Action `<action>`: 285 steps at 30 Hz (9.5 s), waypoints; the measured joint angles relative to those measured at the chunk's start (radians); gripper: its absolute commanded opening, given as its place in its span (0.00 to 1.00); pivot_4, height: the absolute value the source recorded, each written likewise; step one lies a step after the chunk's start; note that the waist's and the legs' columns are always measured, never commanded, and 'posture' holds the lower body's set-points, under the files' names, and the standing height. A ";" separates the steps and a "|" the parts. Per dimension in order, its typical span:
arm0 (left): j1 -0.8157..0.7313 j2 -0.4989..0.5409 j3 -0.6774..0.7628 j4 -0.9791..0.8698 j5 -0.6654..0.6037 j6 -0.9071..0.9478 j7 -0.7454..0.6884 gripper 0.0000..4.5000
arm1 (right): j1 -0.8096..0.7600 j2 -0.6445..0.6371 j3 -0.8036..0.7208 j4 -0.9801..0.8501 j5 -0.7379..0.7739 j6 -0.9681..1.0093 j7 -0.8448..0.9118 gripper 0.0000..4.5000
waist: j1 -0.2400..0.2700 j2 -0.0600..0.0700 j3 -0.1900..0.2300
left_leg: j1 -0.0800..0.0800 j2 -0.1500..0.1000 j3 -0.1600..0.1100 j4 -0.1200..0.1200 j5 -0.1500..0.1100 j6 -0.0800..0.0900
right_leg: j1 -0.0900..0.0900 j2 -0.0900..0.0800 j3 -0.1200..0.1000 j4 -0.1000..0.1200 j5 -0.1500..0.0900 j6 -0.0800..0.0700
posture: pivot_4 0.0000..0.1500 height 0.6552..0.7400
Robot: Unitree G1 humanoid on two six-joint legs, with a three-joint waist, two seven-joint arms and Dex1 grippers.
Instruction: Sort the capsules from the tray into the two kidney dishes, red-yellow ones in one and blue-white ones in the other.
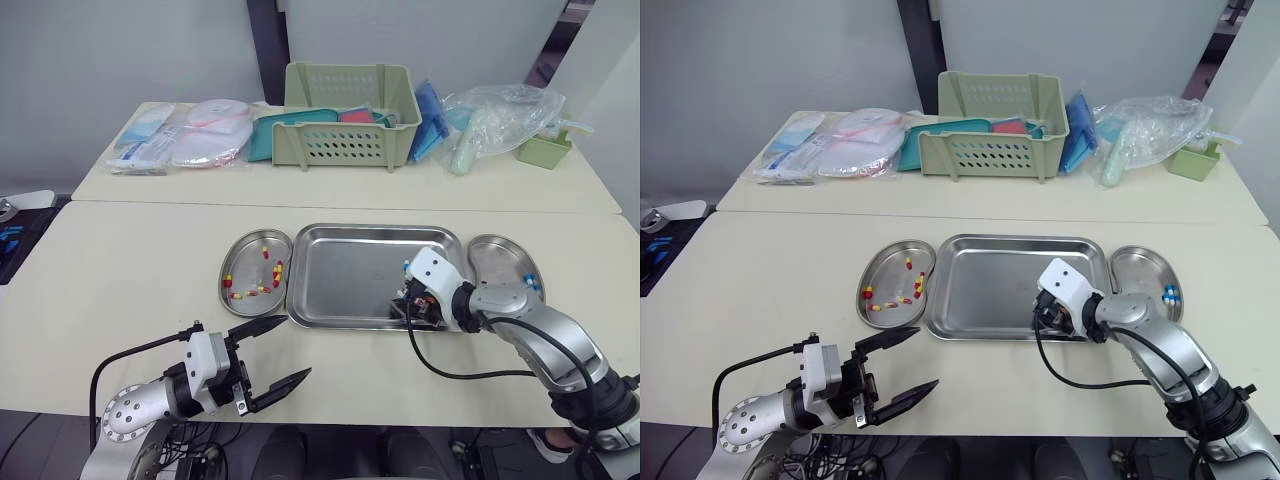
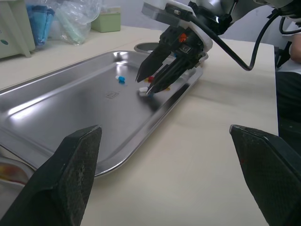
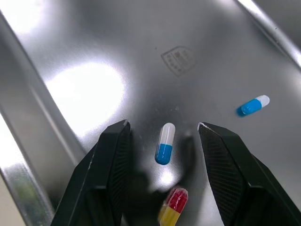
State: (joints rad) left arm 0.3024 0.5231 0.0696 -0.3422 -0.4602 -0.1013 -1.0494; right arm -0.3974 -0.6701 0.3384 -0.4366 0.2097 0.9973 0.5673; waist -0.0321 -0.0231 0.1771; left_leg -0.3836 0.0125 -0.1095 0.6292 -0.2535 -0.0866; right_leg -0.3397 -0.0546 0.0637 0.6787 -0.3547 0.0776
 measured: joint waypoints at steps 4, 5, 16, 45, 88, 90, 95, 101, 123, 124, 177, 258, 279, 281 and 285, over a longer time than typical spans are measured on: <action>0.000 0.000 -0.004 0.000 0.002 0.000 0.012 1.00 | 0.001 -0.002 0.000 0.000 -0.002 0.011 0.001 0.47 | 0.000 0.000 0.000 | 0.000 0.000 0.000 0.000 0.000 0.000 | 0.000 0.000 0.000 0.000 0.000 0.000 | 1.00 0.99; -0.001 0.000 -0.006 0.000 0.002 0.000 0.013 1.00 | 0.001 -0.004 0.000 0.000 -0.004 0.011 0.002 0.43 | 0.000 0.000 0.000 | 0.000 0.000 0.000 0.000 0.000 0.000 | 0.000 0.000 0.000 0.000 0.000 0.000 | 1.00 0.99; -0.019 0.001 -0.023 -0.003 0.002 0.007 0.028 1.00 | 0.001 -0.030 0.023 0.000 -0.053 -0.030 0.023 0.01 | 0.000 0.000 0.000 | 0.000 0.000 0.000 0.000 0.000 0.000 | 0.000 0.000 0.000 0.000 0.000 0.000 | 1.00 0.99; -0.140 -0.016 -0.124 0.076 -0.026 -0.067 -0.141 1.00 | 0.405 -0.220 -0.689 -0.106 0.129 -0.006 0.150 0.01 | -0.001 0.001 0.001 | -0.001 0.000 0.001 0.000 0.000 0.000 | -0.001 0.000 0.001 0.000 0.000 0.000 | 1.00 0.99; 0.070 0.124 0.527 0.310 -0.076 0.222 0.264 1.00 | 0.842 -0.194 -0.961 0.298 0.129 -0.835 0.545 0.47 | -0.002 0.001 0.002 | 0.002 0.000 0.002 -0.001 0.000 0.000 | 0.002 0.000 0.001 -0.001 0.000 0.000 | 1.00 0.99; 0.095 0.142 0.549 0.402 -0.047 0.200 0.244 1.00 | 0.845 -0.209 -0.969 0.328 0.131 -0.835 0.566 0.57 | -0.004 0.001 0.002 | 0.002 0.000 0.002 -0.001 0.000 0.000 | 0.002 0.000 0.001 -0.001 0.000 0.000 | 1.00 0.99; 0.120 0.142 0.561 0.500 -0.021 0.148 0.207 1.00 | 0.876 -0.214 -0.984 0.339 0.131 -0.836 0.586 0.85 | 0.000 -0.002 0.003 | 0.002 0.000 0.002 -0.001 0.000 0.000 | 0.003 0.000 0.001 -0.001 0.000 0.000 | 1.00 0.99; 0.112 0.142 0.567 0.534 -0.009 0.116 0.204 1.00 | 0.878 -0.204 -0.984 0.341 0.126 -0.859 0.581 1.00 | 0.001 -0.002 0.003 | 0.002 0.000 0.002 -0.001 0.000 0.000 | 0.003 0.000 0.001 -0.001 0.000 0.000 | 1.00 0.99; 0.108 0.137 0.566 0.533 0.014 0.089 0.193 1.00 | 0.831 -0.205 -0.945 0.369 0.123 -0.882 0.566 1.00 | 0.000 -0.002 0.003 | 0.002 0.000 0.002 -0.001 0.000 0.000 | 0.003 0.000 0.001 -0.001 0.000 0.000 | 1.00 0.99; 0.109 0.134 0.566 0.528 0.016 0.089 0.194 1.00 | 0.828 -0.205 -0.944 0.373 0.122 -0.882 0.565 1.00 | 0.000 -0.002 0.003 | 0.002 0.000 0.002 -0.001 0.000 0.000 | 0.003 0.000 0.001 -0.001 0.000 0.000 | 1.00 0.99; 0.247 0.051 0.407 0.145 -0.029 0.064 0.054 1.00 | 0.884 0.088 -0.669 -0.101 0.125 -0.919 0.323 1.00 | 0.001 -0.002 0.002 | 0.003 0.000 0.002 -0.001 0.000 0.000 | 0.003 0.000 0.001 0.000 0.000 0.000 | 1.00 0.99; -0.918 -0.430 -0.592 0.505 0.395 0.659 0.311 0.14 | 1.038 0.124 -0.609 -0.116 0.089 -0.956 0.215 1.00 | 0.003 0.002 0.002 | 0.002 -0.001 0.001 0.002 0.000 0.000 | 0.003 0.000 0.000 0.001 0.000 0.000 | 1.00 0.99; -0.916 -0.407 -0.570 0.457 0.402 0.636 0.268 0.01 | 0.995 0.123 -0.609 -0.146 0.089 -0.902 0.197 1.00 | 0.003 0.003 0.002 | 0.002 -0.001 0.001 0.002 0.000 0.000 | 0.003 0.000 0.000 0.001 0.000 0.000 | 1.00 0.99; -0.915 -0.407 -0.561 0.446 0.387 0.635 0.258 0.01 | 0.992 0.122 -0.609 -0.146 0.089 -0.900 0.197 1.00 | 0.003 0.003 0.002 | 0.002 -0.001 0.001 0.002 0.000 0.000 | 0.003 0.000 0.000 0.001 0.000 0.000 | 1.00 0.99; -0.910 -0.374 -0.515 0.364 0.361 0.640 0.249 0.13 | 0.982 0.120 -0.609 -0.146 0.089 -0.895 0.197 1.00 | 0.002 0.003 0.002 | 0.002 -0.001 0.001 0.002 0.000 0.000 | 0.003 0.000 0.000 0.001 0.000 0.000 | 1.00 0.99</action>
State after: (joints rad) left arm -0.6075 0.1488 -0.4458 0.0220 -0.0995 0.5388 -0.8007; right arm 0.5845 -0.5503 -0.2706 -0.5830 0.2989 0.1025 0.7641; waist -0.0305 -0.0200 0.1788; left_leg -0.3819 0.0114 -0.1090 0.6309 -0.2533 -0.0870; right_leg -0.3364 -0.0545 0.0641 0.6796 -0.3548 0.0779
